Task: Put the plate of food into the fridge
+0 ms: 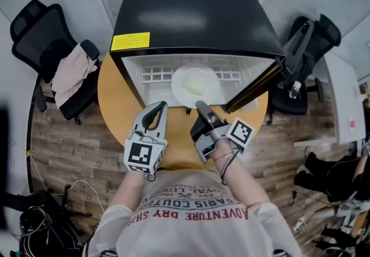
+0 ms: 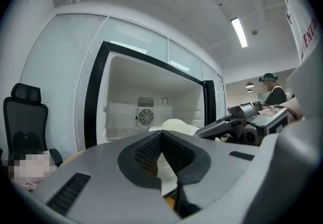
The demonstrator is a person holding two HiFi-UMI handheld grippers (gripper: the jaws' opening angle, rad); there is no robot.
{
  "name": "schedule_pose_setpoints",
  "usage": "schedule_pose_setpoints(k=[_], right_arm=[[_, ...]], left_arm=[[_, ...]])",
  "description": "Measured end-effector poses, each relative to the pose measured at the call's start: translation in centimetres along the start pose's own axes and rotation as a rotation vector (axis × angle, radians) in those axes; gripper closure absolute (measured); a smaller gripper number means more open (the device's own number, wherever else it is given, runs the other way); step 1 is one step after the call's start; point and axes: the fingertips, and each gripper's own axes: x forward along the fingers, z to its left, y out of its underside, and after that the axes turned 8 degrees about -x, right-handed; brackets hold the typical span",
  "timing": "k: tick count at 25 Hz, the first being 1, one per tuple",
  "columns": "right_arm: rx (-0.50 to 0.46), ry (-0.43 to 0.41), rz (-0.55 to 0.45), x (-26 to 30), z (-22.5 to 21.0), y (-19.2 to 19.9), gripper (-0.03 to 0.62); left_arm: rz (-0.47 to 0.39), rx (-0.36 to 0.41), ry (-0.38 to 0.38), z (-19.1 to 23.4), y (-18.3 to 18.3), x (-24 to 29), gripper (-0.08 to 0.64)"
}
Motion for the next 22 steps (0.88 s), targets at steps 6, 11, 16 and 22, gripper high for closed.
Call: schedule_pose_setpoints(k=[6,11,16,22], right_arm=[[0.033,0.010,-0.040,1.9,-0.4,-0.4,0.552],[0.045,0.021,-0.057,3.0,-0.6,-0.5,0.551],[0.058,0.016,-0.072,4.3,-0.5,-0.8,0.545],[0.066,0.025,-0.083,5.7,-0.5,-1.4,0.545]], left_arm=[[0.012,-0.003,0.011,1.6,0.3,0.0,0.534],[0.021,-0.019,0.013,2.8,0.6,-0.1,0.534],[0.020,-0.011,0.025,3.4,0.7,0.4,0.534],[0.030,-0.022,0.029,4.0,1.1,1.0,0.534]])
